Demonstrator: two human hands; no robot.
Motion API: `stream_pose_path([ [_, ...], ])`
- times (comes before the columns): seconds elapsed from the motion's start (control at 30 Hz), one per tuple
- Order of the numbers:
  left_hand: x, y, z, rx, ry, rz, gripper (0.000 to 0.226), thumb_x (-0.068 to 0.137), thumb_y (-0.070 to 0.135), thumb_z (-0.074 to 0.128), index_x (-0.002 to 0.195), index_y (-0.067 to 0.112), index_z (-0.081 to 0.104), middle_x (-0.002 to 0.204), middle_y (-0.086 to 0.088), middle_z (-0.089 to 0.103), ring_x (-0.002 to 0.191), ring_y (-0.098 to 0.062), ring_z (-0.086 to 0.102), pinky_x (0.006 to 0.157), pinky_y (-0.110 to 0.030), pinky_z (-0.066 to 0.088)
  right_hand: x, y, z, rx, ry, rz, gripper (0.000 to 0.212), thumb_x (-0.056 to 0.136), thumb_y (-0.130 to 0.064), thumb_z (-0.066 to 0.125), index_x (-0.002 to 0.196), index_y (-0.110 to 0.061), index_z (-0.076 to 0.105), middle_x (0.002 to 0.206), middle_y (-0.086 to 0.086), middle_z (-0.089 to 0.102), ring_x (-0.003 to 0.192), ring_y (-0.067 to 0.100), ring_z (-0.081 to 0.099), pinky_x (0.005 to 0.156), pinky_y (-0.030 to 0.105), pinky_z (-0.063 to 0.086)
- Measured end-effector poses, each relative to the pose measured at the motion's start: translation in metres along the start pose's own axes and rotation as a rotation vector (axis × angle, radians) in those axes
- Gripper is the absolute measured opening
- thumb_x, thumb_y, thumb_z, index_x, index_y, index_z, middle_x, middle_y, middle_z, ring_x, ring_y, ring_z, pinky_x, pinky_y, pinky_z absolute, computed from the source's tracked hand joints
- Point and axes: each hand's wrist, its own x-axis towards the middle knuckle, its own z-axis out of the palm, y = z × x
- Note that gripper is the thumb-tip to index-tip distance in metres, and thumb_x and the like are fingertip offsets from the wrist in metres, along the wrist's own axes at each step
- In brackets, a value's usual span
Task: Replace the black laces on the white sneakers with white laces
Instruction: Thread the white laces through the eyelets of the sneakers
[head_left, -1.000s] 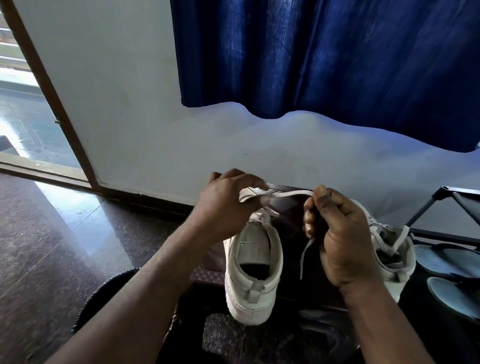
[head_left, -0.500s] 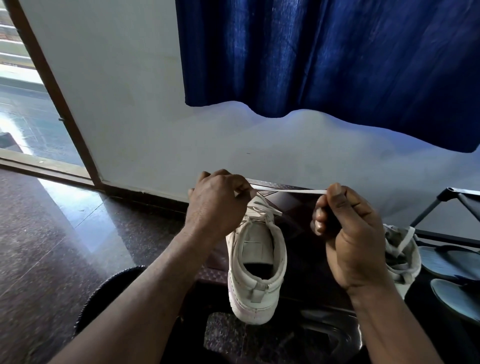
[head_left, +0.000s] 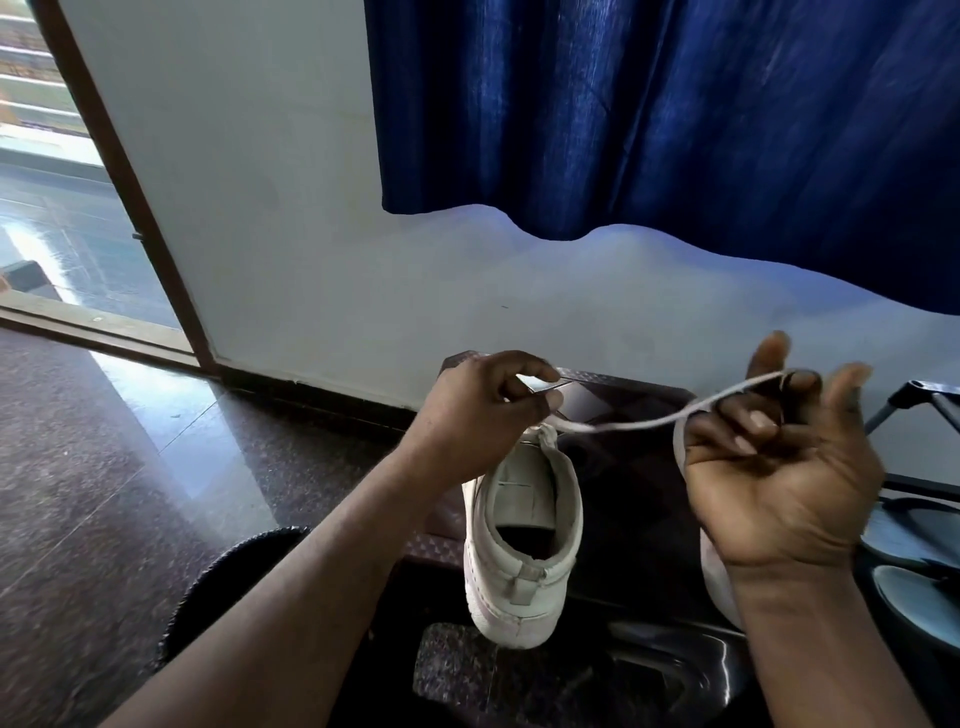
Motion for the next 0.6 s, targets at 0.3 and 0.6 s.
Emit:
stream_pose_path([
  [0.3, -0.026, 0.002, -0.019, 0.374, -0.076, -0.154, 0.032, 0.074, 0.06, 0.08, 0.079, 0.031, 0.067, 0.072, 0.011, 0.068, 0.068, -0.005, 0.062, 0.058, -0.024, 0.039, -0.012, 0.058, 0.022, -0.843, -0.106, -0.068, 0.015, 0.095, -0.002, 0.068, 0.103, -0.014, 0.07, 0.081, 0.01, 0.076, 0.064, 0.017, 0.062, 0.059, 0.024, 0.05],
  [0.6, -0.035, -0.003, -0.03, 0.01, 0.047, -0.431, 0.023, 0.075, 0.032, 0.082, 0.065, 0.013, 0.074, 0.054, -0.001, 0.066, 0.051, -0.017, 0.065, 0.066, -0.042, 0.063, -0.017, 0.08, 0.022, -1.14, -0.138, 0.053, 0.01, 0.088, -0.016, 0.08, 0.081, -0.023, 0.08, 0.079, -0.005, 0.079, 0.082, 0.013, 0.076, 0.091, 0.043, 0.059],
])
